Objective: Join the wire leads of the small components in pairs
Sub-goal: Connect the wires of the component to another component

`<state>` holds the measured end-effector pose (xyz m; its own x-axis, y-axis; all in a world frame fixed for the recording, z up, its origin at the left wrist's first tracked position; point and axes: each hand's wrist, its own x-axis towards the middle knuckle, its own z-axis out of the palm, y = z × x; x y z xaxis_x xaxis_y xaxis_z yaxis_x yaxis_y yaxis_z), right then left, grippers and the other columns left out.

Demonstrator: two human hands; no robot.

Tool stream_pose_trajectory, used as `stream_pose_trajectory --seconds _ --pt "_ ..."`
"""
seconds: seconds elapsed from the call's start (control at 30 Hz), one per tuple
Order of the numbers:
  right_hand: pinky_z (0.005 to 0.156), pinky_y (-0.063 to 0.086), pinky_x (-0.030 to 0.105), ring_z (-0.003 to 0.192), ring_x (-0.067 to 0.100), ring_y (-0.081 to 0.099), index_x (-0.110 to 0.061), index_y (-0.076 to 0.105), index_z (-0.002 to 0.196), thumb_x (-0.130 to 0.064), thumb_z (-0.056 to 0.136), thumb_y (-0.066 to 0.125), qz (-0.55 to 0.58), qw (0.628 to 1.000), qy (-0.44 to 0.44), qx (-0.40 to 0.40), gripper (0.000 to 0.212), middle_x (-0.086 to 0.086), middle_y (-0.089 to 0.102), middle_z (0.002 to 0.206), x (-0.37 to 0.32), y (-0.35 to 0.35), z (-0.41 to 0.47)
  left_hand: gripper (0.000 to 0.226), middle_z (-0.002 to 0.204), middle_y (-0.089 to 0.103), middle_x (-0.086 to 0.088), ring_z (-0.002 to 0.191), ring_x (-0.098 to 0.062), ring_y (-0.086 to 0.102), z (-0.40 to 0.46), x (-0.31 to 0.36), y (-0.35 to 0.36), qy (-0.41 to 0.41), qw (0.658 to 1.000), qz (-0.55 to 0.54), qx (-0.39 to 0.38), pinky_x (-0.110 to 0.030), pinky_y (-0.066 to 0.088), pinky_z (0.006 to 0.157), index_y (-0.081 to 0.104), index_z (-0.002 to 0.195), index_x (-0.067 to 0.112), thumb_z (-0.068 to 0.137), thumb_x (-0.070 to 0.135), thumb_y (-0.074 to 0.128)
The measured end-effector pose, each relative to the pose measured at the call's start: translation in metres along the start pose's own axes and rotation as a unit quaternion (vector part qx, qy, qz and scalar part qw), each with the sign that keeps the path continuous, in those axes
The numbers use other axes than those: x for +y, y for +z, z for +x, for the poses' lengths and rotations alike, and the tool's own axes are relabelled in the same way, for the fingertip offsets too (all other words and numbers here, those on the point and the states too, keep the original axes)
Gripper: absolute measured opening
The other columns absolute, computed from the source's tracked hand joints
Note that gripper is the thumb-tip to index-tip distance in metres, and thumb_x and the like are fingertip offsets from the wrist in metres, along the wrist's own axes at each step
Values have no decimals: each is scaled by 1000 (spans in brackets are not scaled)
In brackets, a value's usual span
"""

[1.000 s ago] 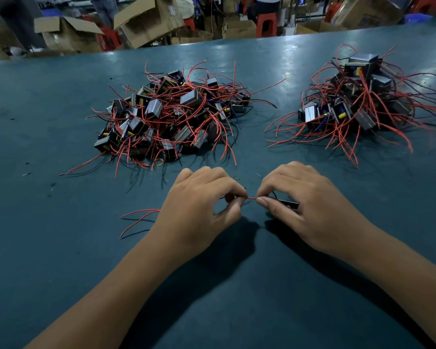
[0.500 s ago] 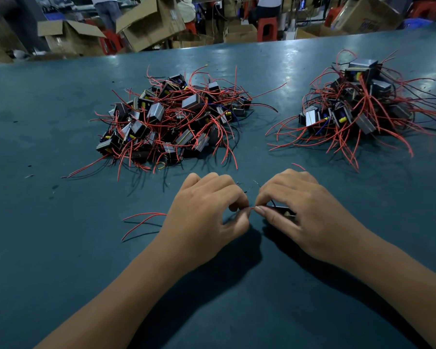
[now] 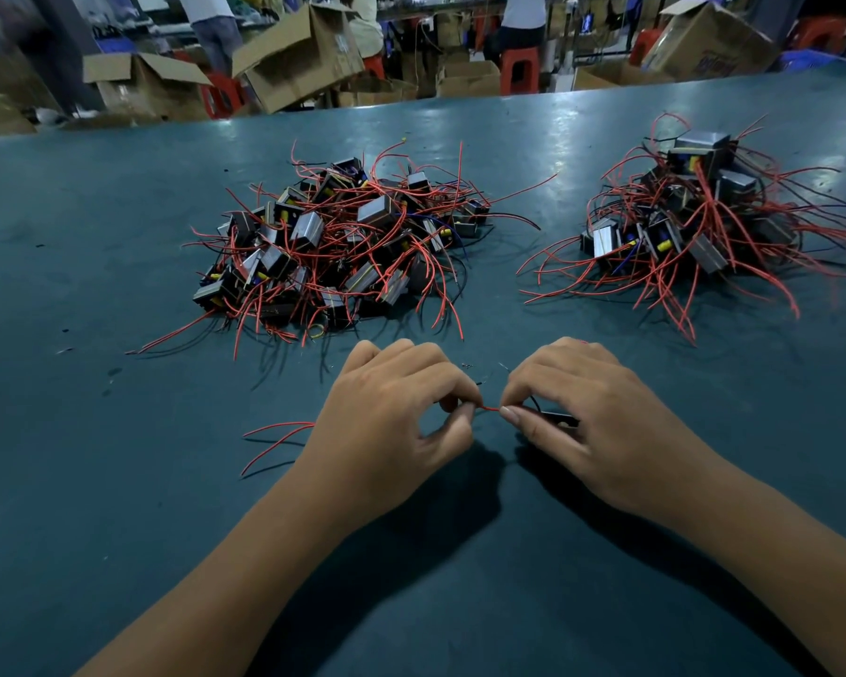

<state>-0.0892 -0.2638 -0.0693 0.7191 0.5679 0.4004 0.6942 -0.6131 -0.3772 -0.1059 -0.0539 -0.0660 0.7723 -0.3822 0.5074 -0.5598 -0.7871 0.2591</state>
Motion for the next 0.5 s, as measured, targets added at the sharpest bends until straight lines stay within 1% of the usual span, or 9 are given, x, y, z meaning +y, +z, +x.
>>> stream_pose_trajectory --seconds 0.13,0.27,0.37,0.43,0.5 --pt "86 41 38 90 19 55 -18 67 89 -30 91 58 3 1000 6 5 15 -7 63 90 -1 1 -1 16 77 60 12 72 -12 51 -1 0 -1 1 1000 0 3 -31 29 69 71 82 23 87 28 57" --pt "82 41 26 88 12 56 -17 67 96 -24 87 65 54 998 14 38 11 -11 63 90 -11 5 2 16 78 61 10 71 -13 51 0 4 0 14 1000 6 3 -29 25 69 71 83 20 86 29 58" --pt "74 44 22 78 5 56 -16 65 91 -14 88 68 106 992 32 60 5 -12 63 82 -16 12 3 16 78 62 9 73 -15 55 0 2 -1 7 1000 9 22 -31 29 69 72 83 20 86 28 58" --pt "70 45 22 73 6 57 -15 64 86 -11 89 70 126 988 46 75 8 -12 62 77 -16 14 2 16 79 63 9 74 -16 58 0 1 -3 1 999 11 32 -34 33 69 72 82 20 86 28 59" --pt "69 45 23 72 7 58 -16 63 84 -11 89 70 127 987 53 82 10 -11 62 75 -16 15 1 16 79 63 10 74 -16 57 1 0 -4 -3 999 16 34 -35 34 70 72 82 20 87 28 58"
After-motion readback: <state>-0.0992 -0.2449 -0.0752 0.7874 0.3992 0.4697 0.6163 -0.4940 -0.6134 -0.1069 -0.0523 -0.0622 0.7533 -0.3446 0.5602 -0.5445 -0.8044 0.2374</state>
